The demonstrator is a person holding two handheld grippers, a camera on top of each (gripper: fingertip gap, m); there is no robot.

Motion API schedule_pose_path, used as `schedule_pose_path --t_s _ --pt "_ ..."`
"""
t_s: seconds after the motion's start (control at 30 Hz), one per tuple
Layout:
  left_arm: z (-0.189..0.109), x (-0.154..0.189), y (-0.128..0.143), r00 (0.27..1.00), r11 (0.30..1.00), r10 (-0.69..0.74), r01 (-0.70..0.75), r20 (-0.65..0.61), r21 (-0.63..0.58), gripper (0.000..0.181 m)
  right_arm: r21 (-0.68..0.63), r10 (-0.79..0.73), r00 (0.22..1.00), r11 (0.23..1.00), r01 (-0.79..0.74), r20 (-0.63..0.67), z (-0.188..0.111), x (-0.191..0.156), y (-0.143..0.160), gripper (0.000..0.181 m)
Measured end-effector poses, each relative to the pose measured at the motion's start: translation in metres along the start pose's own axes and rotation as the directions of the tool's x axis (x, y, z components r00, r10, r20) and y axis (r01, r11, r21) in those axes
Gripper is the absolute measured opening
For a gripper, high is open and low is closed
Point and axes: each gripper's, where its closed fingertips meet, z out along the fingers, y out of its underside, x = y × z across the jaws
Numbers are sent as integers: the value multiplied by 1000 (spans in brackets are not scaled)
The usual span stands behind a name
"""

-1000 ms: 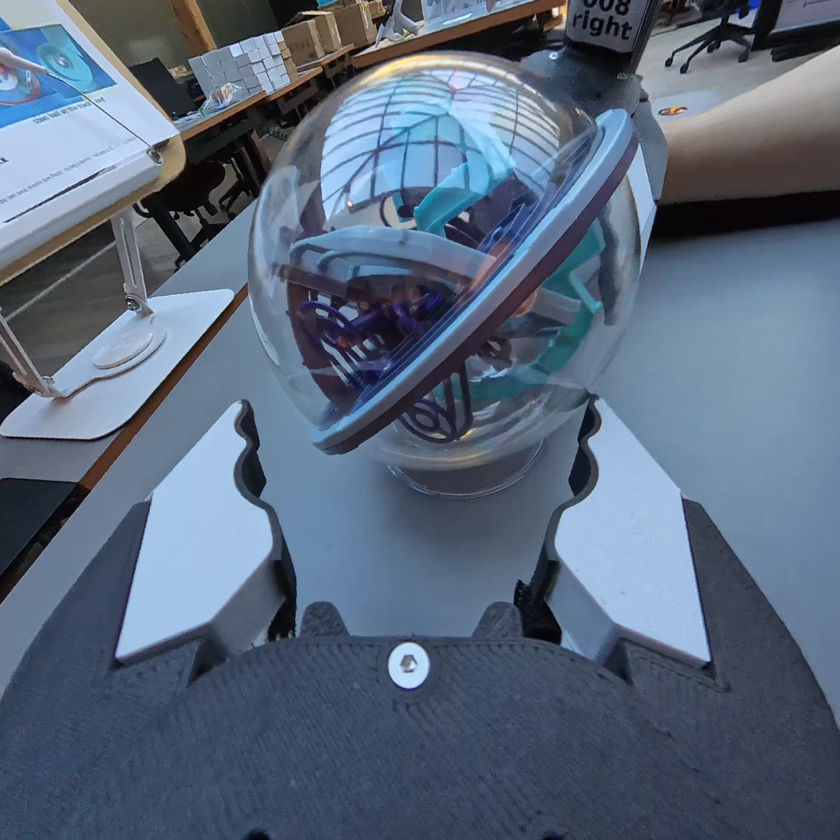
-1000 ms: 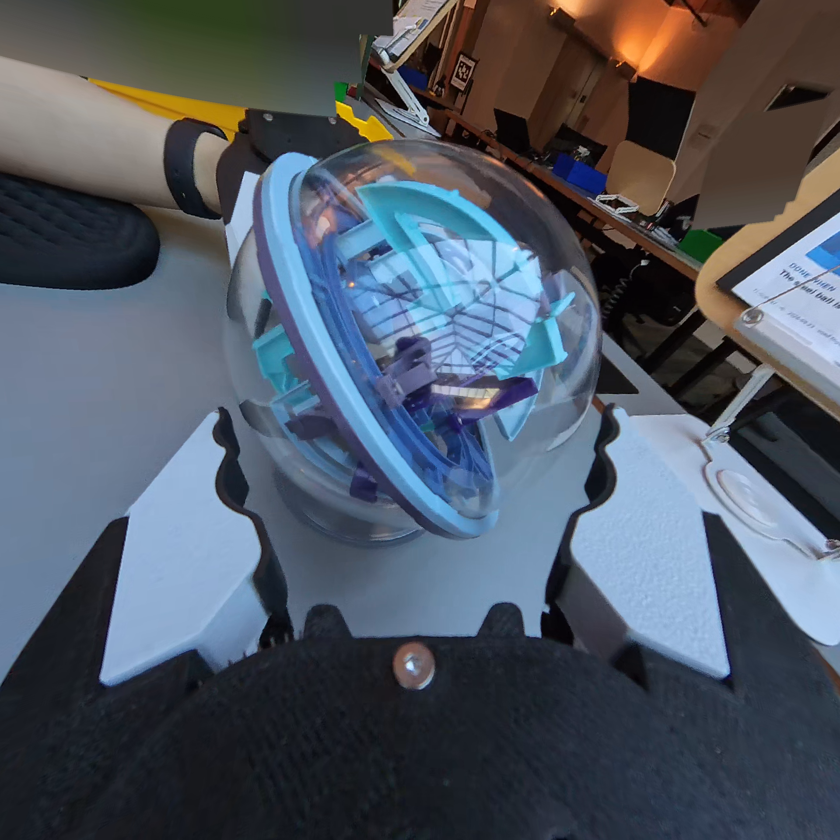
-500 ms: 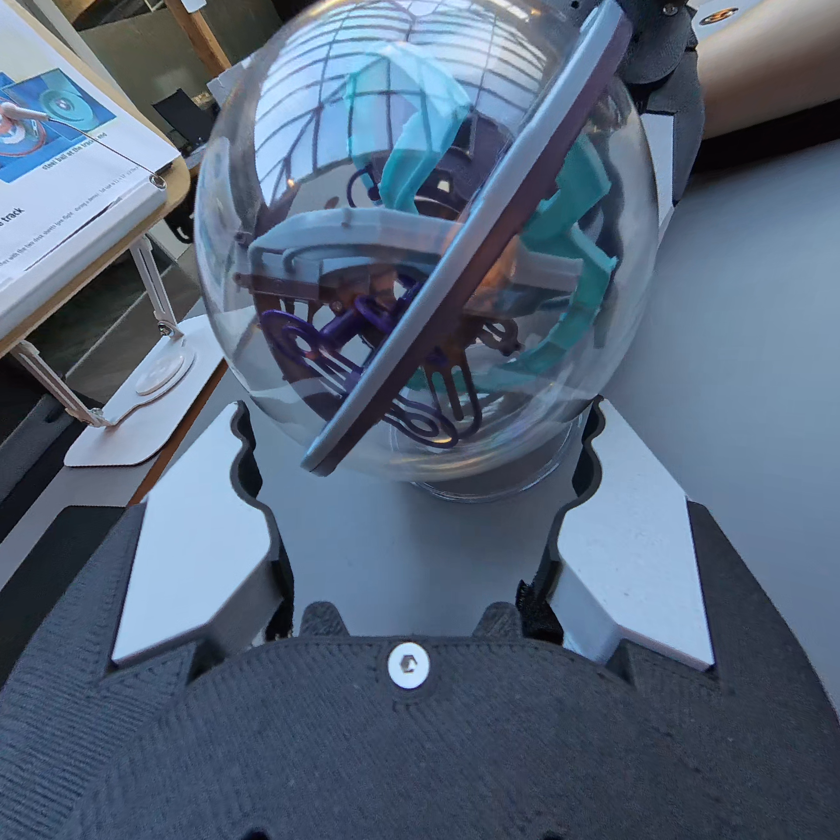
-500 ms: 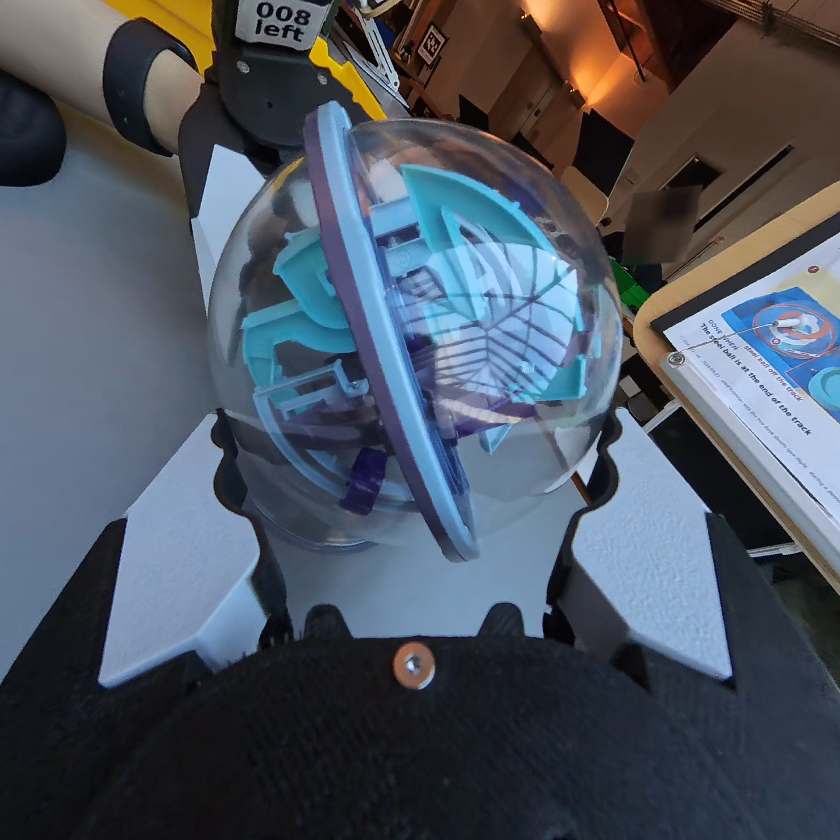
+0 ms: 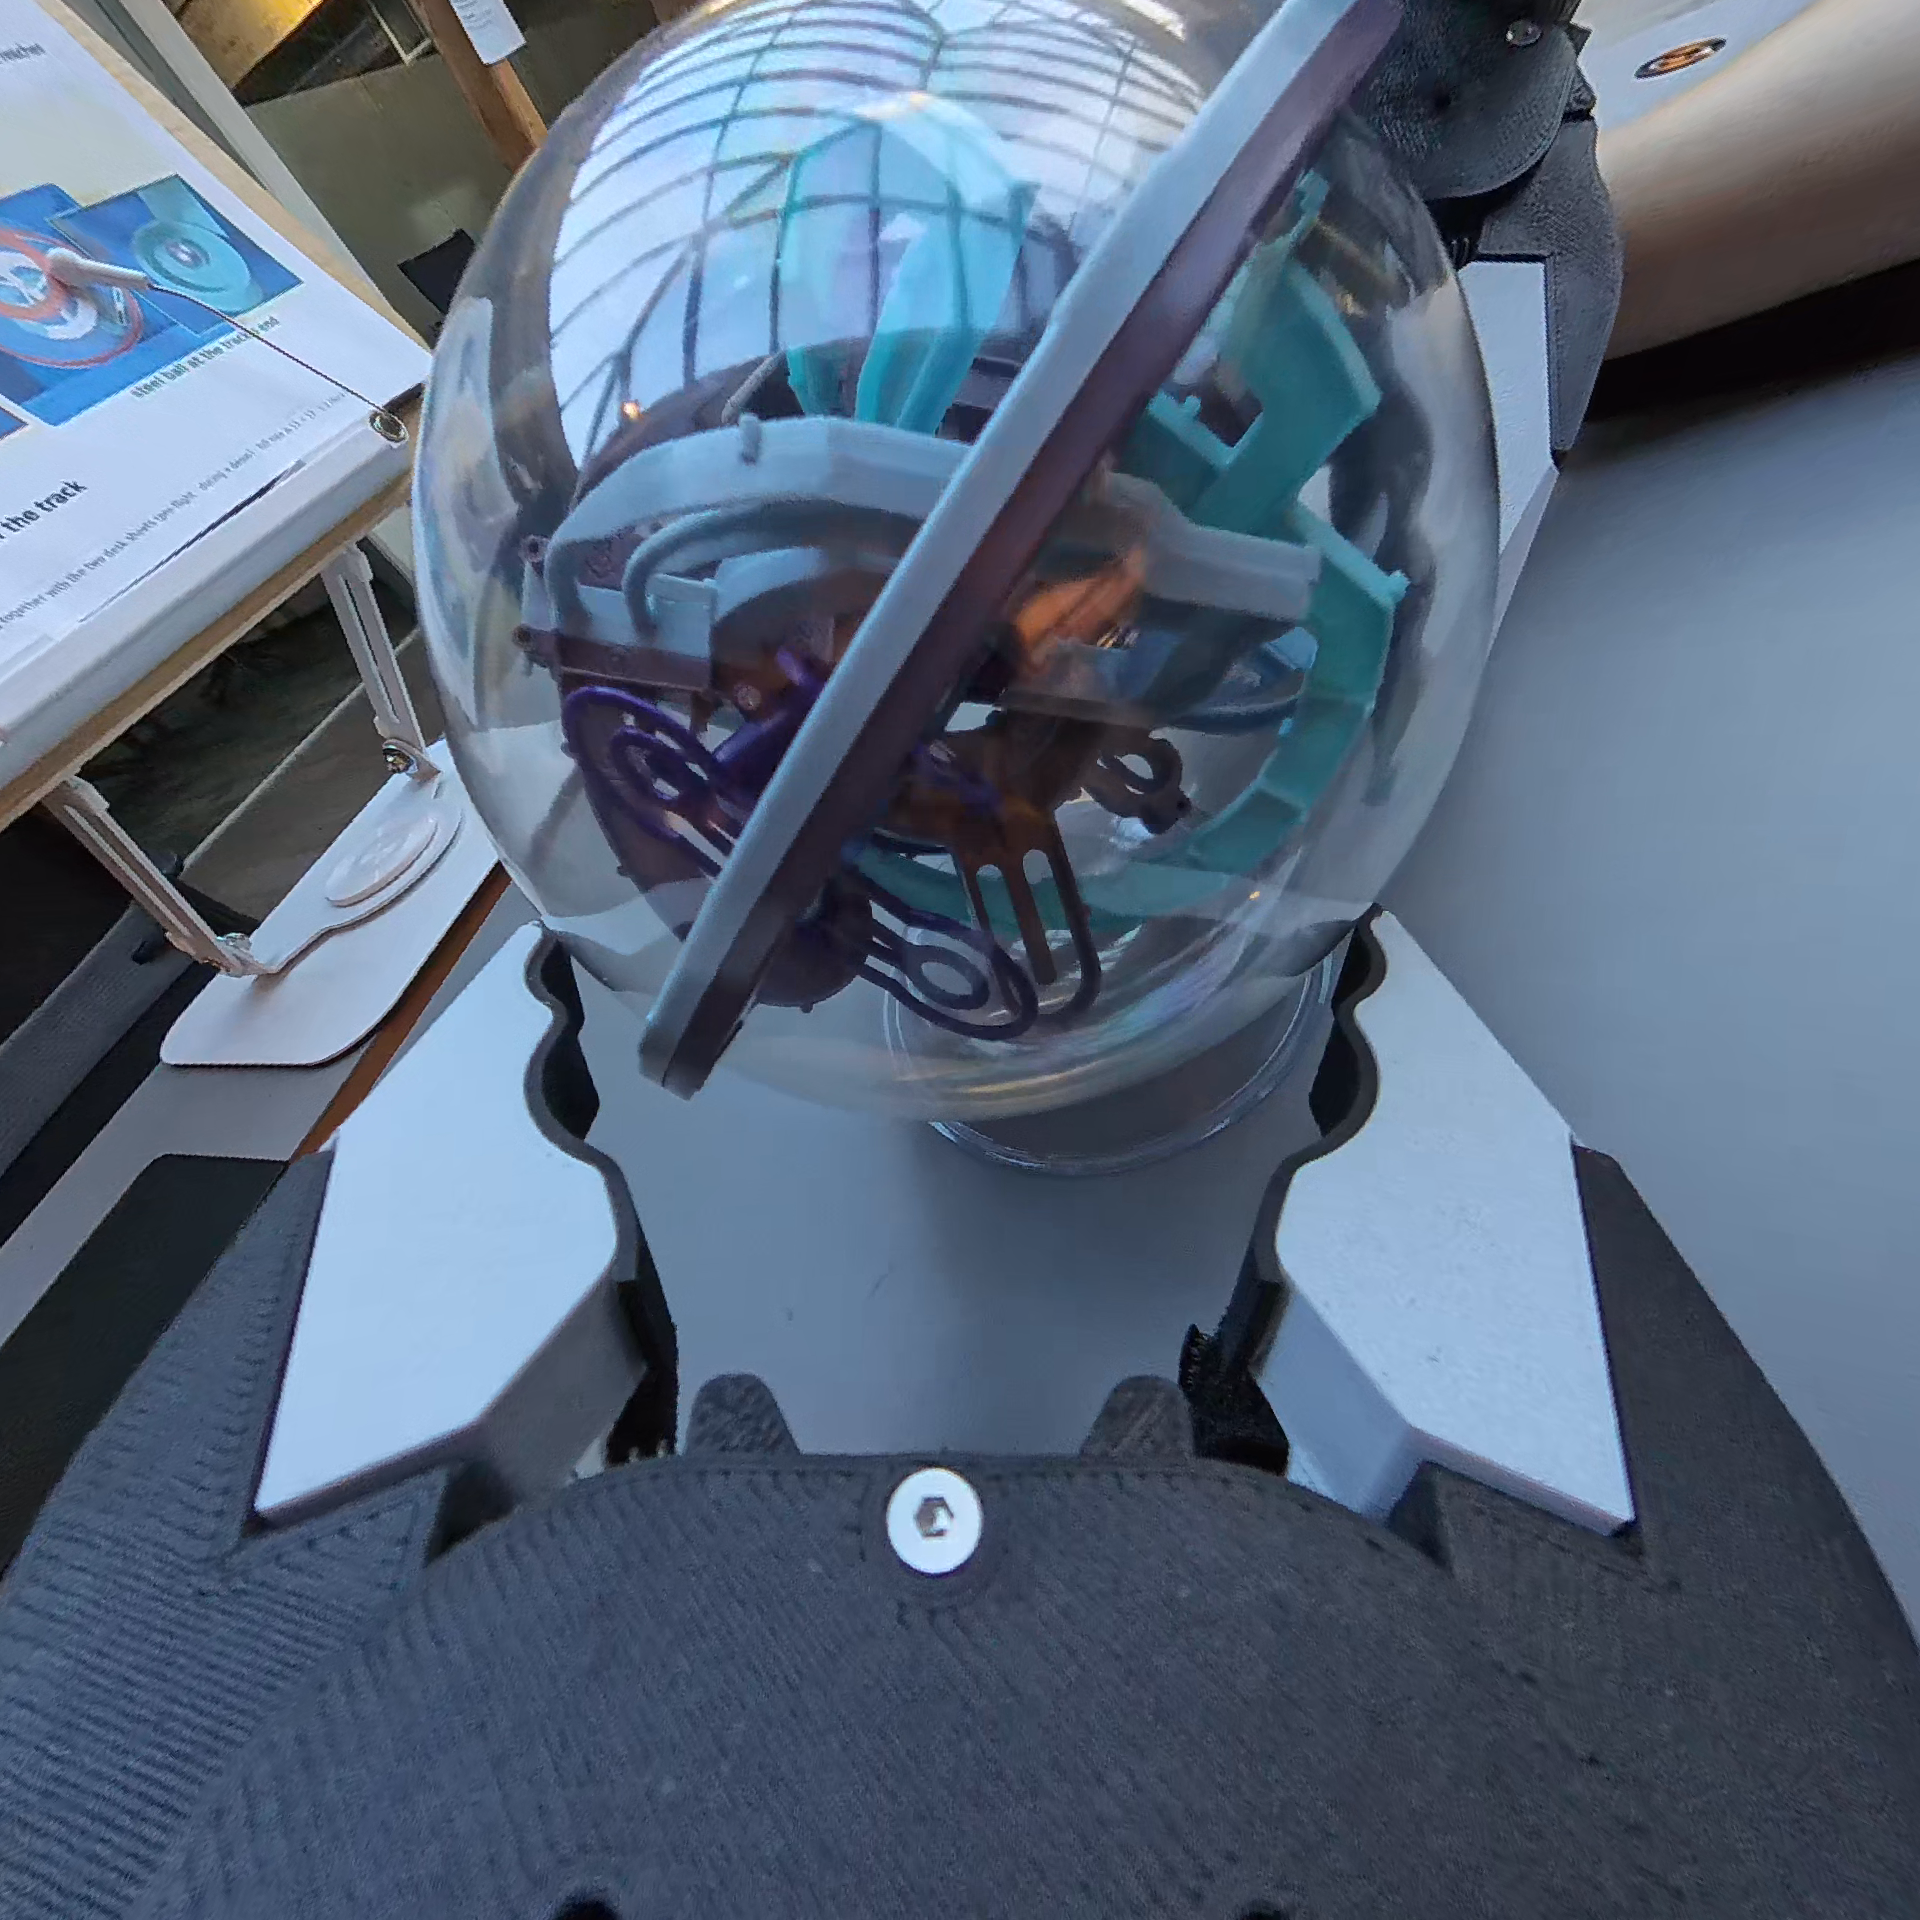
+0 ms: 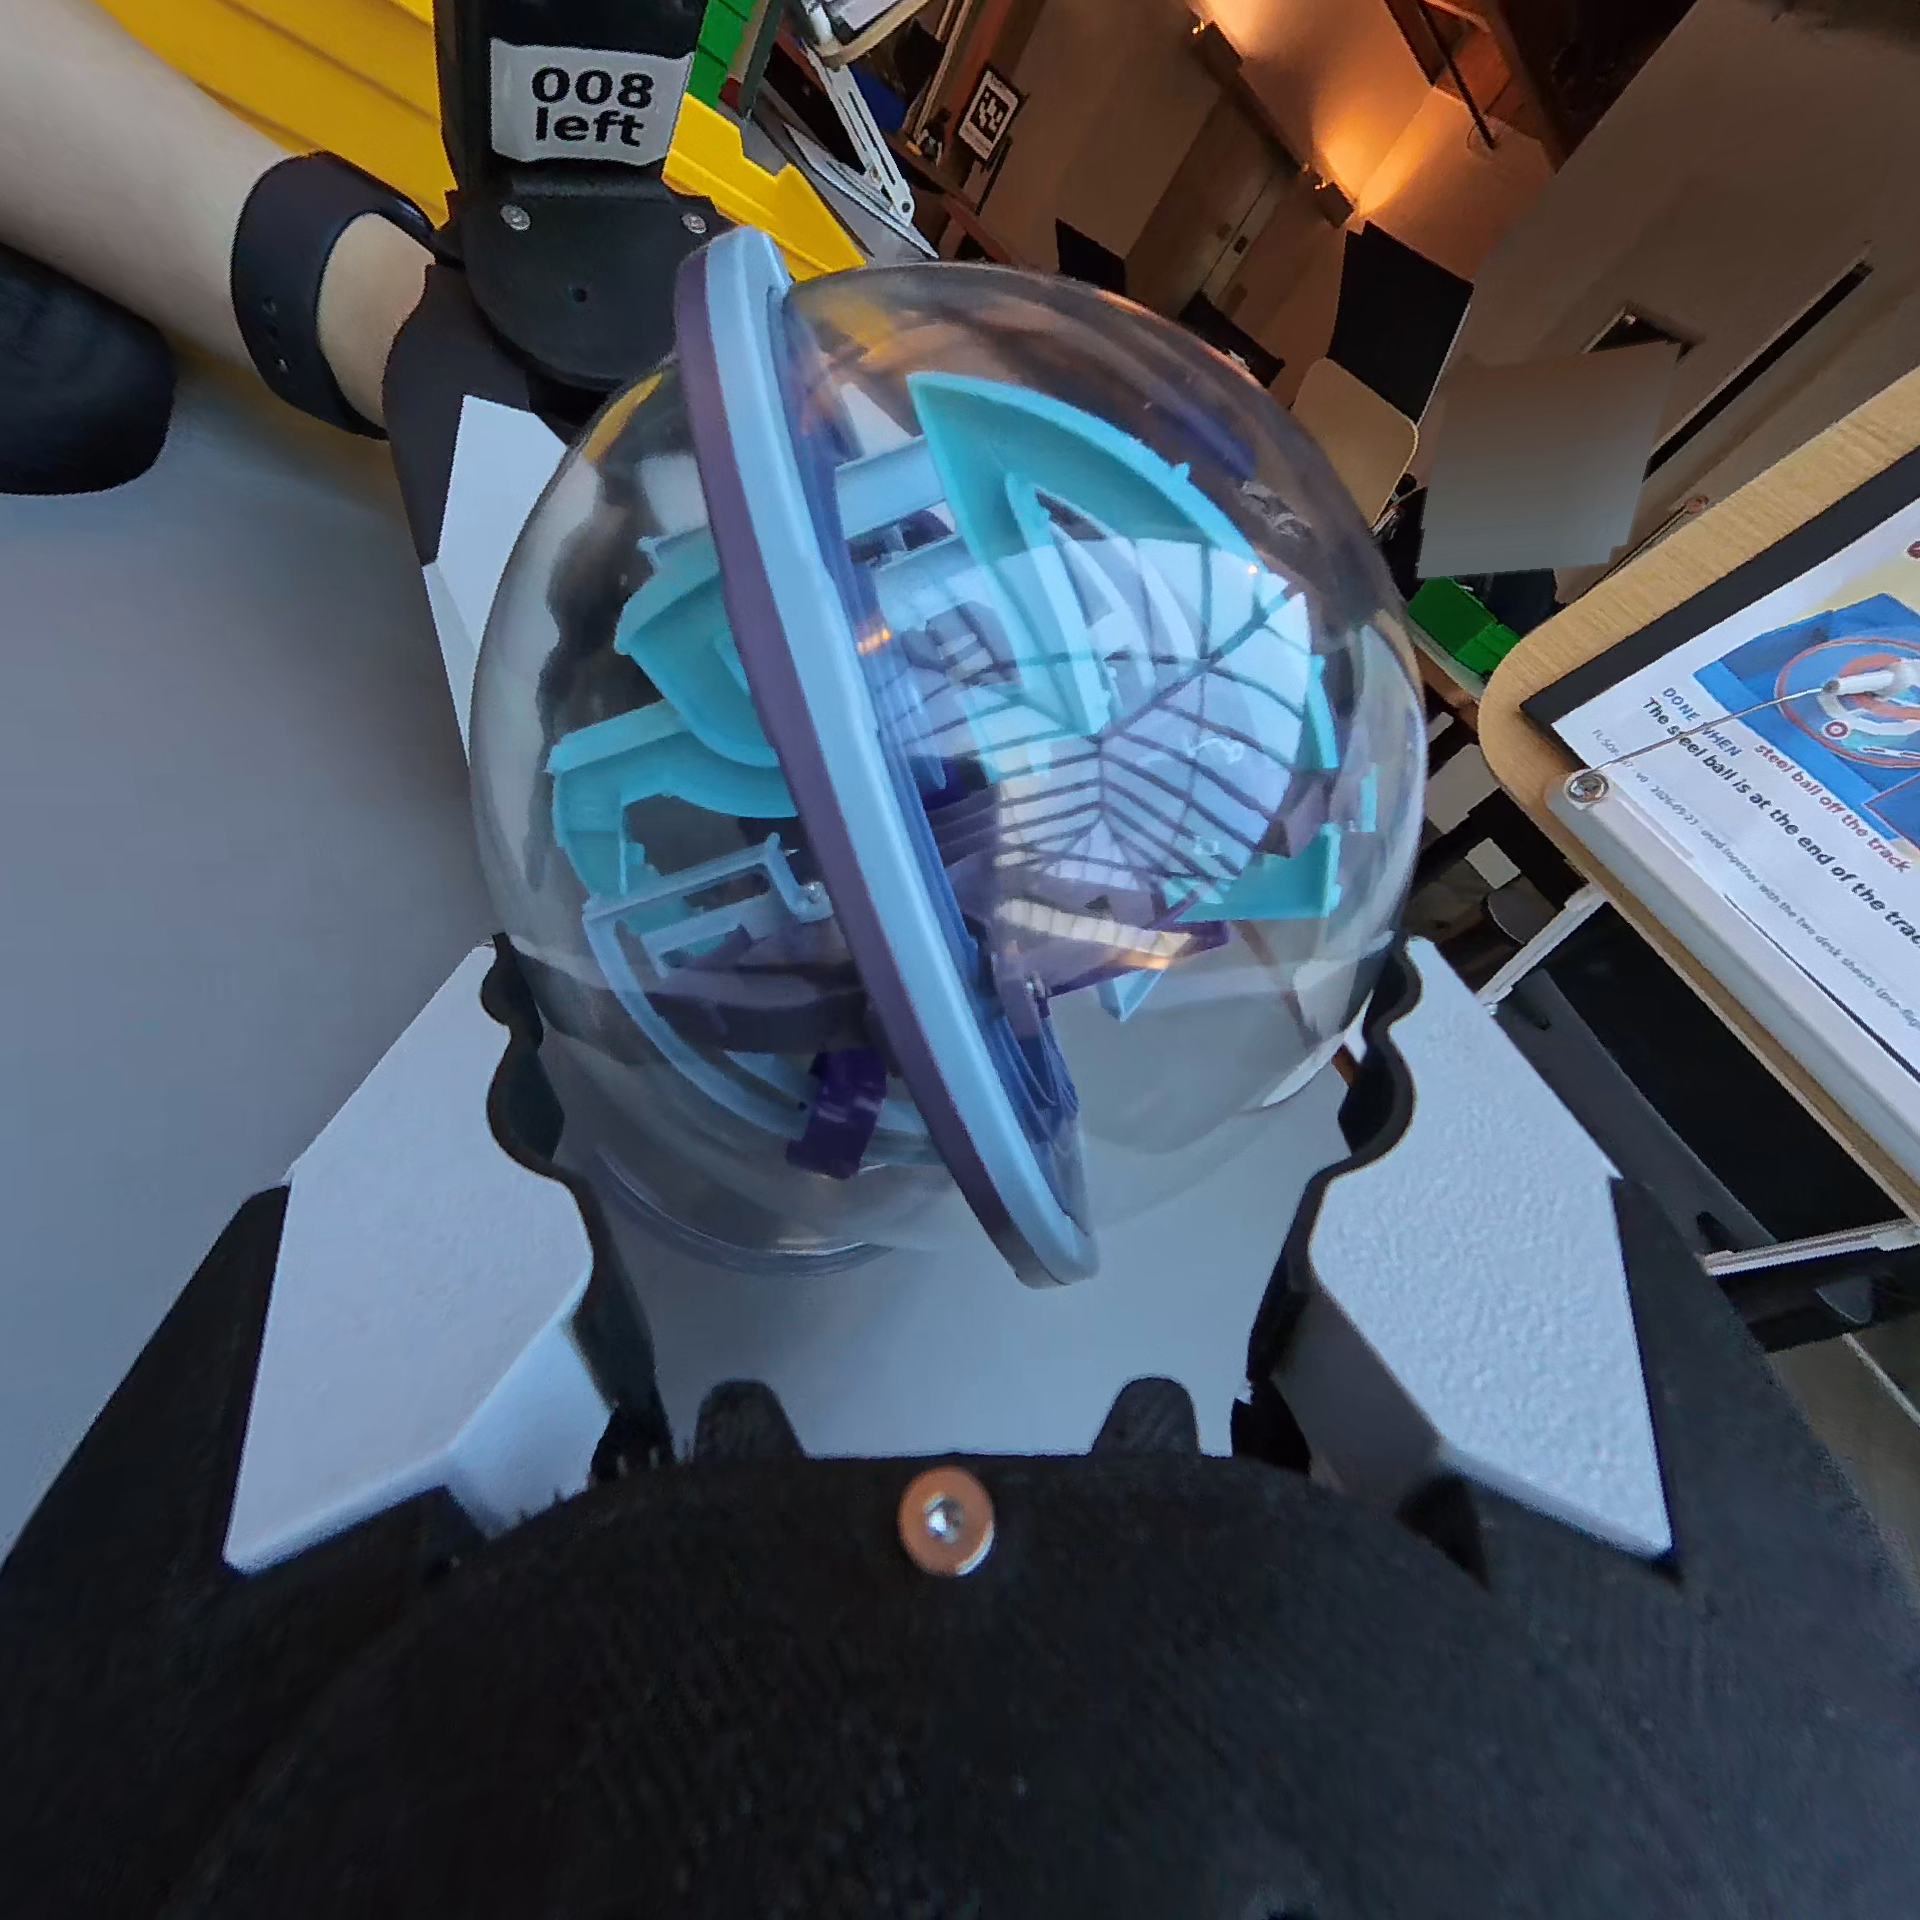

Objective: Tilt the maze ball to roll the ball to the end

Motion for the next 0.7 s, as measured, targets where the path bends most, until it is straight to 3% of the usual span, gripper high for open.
schedule_pose_path --t_s 0.7 --pt "-11 5 -14 998 998 -56 57 -7 35 141 57 11 999 998 -13 31 -4 -3 -25 154"
